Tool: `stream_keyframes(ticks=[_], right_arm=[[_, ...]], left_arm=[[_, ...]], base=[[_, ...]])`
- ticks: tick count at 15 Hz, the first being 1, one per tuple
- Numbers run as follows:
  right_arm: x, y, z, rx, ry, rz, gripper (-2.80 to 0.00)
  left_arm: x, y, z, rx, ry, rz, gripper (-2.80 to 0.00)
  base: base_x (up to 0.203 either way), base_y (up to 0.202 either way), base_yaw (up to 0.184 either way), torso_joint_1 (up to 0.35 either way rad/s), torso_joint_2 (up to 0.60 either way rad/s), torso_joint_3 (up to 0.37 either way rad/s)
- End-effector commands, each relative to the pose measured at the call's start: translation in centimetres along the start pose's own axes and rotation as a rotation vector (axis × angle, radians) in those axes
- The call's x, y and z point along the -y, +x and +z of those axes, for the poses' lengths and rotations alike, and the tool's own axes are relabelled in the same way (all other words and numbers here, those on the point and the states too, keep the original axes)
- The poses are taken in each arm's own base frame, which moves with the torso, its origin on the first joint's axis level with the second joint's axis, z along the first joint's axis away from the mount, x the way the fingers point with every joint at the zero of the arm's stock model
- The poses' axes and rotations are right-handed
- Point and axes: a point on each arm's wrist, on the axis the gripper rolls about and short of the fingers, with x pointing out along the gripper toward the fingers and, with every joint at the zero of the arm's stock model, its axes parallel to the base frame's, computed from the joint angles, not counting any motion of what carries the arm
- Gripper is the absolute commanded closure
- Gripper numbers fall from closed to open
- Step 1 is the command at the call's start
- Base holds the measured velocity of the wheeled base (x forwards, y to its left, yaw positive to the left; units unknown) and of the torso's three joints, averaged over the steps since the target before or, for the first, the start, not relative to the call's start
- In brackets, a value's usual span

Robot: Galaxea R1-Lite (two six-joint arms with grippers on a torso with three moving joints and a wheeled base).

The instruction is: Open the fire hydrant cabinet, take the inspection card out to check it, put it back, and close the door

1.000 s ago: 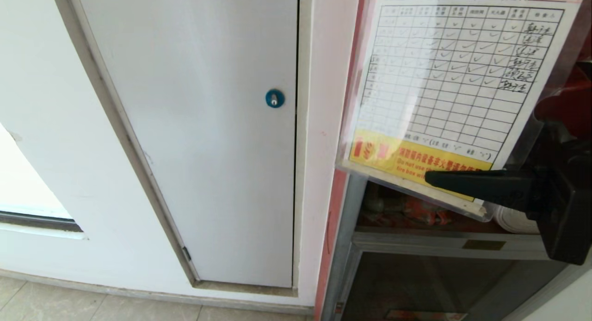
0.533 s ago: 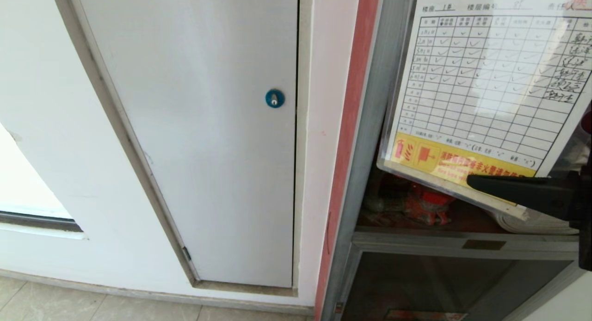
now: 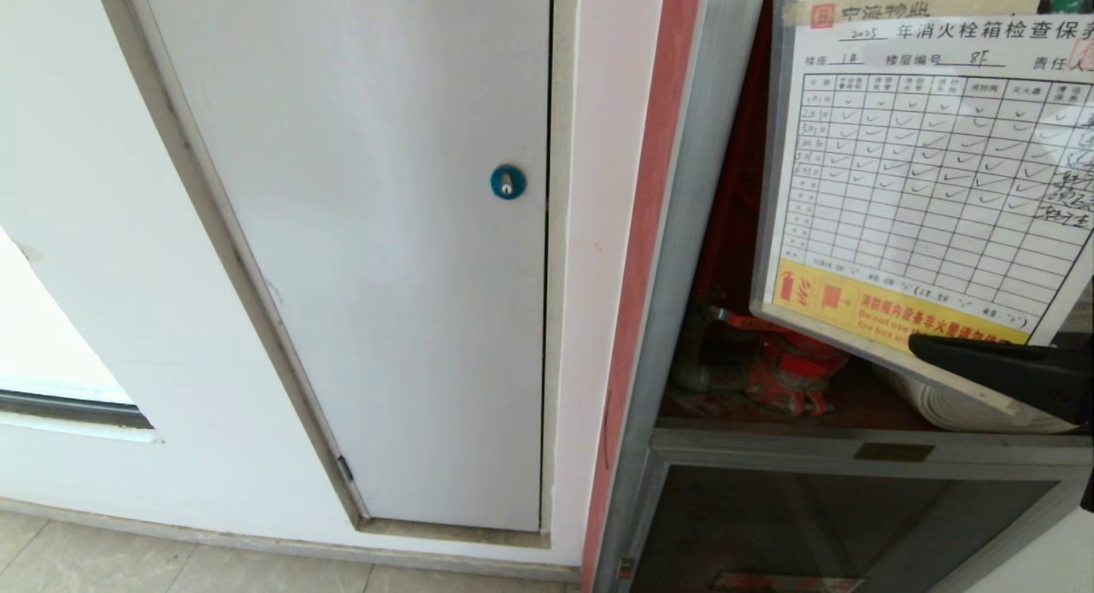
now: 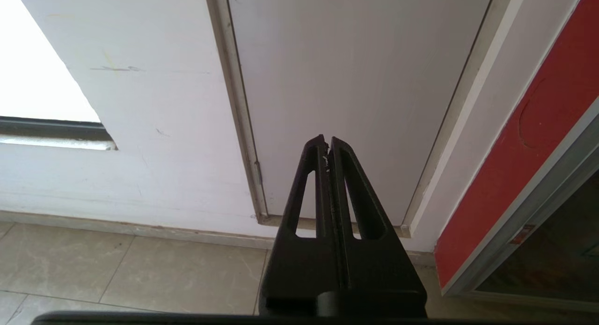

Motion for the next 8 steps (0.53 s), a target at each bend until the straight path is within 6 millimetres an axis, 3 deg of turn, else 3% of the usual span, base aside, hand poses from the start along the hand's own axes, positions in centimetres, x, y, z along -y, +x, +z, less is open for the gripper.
stream_keyframes(ticks=[1,8], right_arm=[[0.04,0.01,-0.08,-0.009,-0.041,-0.028,0.0],[0.95,0.17,-0.45,-0.137,-0.333,-0.316,0.0]], left_arm=[[0.0,0.04,-0.12,-0.006,-0.001,0.0,0.0],[0.0,0.04,-0.12,-0.006,-0.001,0.0,0.0]], base=[[0.0,0.0,0.0,0.0,0.0,0.0],[0.0,0.0,0.0,0.0,0.0,0.0]])
